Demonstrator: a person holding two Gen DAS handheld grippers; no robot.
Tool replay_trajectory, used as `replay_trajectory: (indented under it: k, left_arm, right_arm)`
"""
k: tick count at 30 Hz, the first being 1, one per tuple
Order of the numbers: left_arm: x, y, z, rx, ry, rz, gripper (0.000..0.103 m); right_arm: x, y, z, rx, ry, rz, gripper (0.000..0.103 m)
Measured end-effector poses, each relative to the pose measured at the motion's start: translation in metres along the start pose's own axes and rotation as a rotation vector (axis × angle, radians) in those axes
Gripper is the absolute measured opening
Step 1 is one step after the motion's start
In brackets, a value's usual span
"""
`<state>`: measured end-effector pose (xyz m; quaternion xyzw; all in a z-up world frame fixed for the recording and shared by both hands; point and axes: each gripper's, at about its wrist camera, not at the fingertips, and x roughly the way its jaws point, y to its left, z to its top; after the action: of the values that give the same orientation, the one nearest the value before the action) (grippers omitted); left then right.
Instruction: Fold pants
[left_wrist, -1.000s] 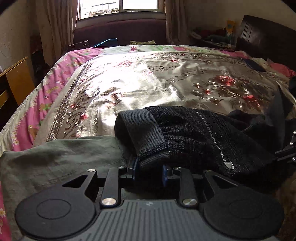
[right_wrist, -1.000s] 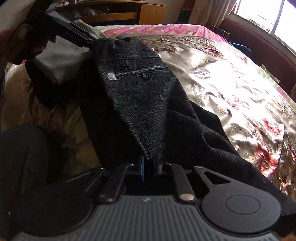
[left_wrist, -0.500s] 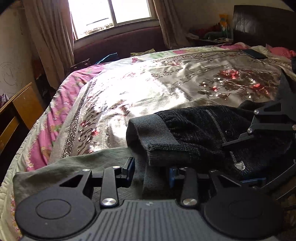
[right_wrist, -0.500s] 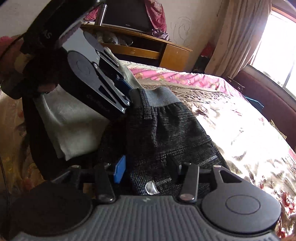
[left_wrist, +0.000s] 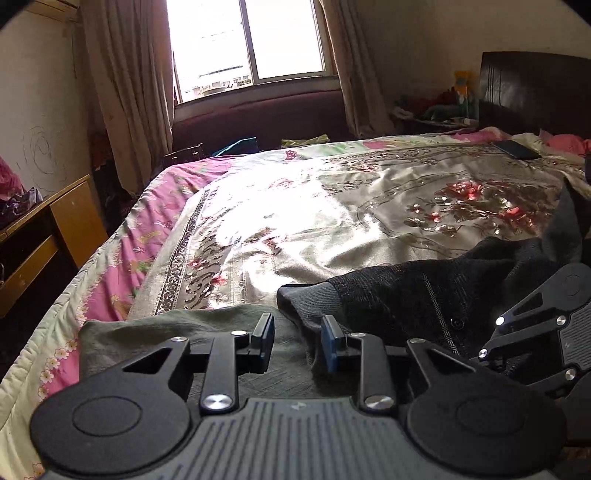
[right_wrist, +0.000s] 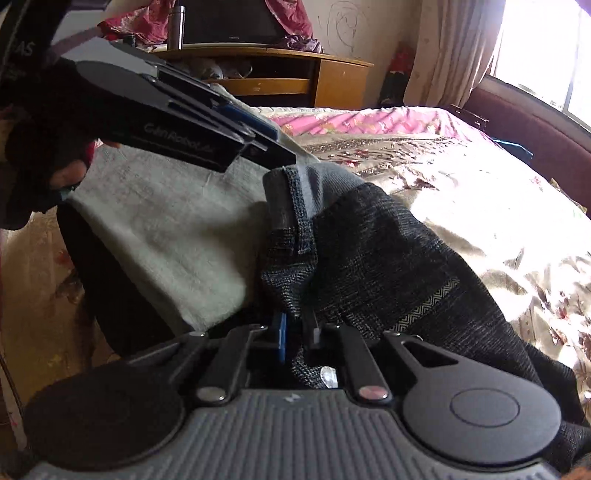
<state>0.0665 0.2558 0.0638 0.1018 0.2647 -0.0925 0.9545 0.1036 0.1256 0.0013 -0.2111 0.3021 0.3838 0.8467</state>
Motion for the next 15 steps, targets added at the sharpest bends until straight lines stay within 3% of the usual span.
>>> replay_trajectory:
  k: [3,5,8,9,12,15]
  left_arm:
    - [-0.007,-0.012,0.006,0.034,-0.051,-0.021,0.049]
    - [0.000,-0.025,0.008,0.073,-0.036,-0.047,0.056]
    - [0.035,-0.048,-0.001,0.144,0.141,-0.067,0.057]
    - [0.041,-0.056,-0.008,0.181,0.158,-0.046,0.057]
    - [0.034,-0.065,-0.005,0.203,0.137,-0.037,0.060]
    - [0.024,-0.069,0.003,0.158,0.109,-0.080,0.060]
  right_arm:
    - [0.002,-0.003,0.005,0.022,-0.011,-0.005,0.012]
    - [0.002,-0.004,0.003,0.036,-0.007,-0.001,0.014]
    - [-0.006,-0.009,0.000,0.022,-0.011,-0.010,0.015]
    - [-0.016,-0.009,-0.005,0.031,-0.016,-0.013,0.019]
    - [-0.039,-0.031,-0.017,0.101,-0.028,-0.035,0.033]
    - [-0.069,-0.057,-0.034,0.200,-0.034,-0.100,0.034]
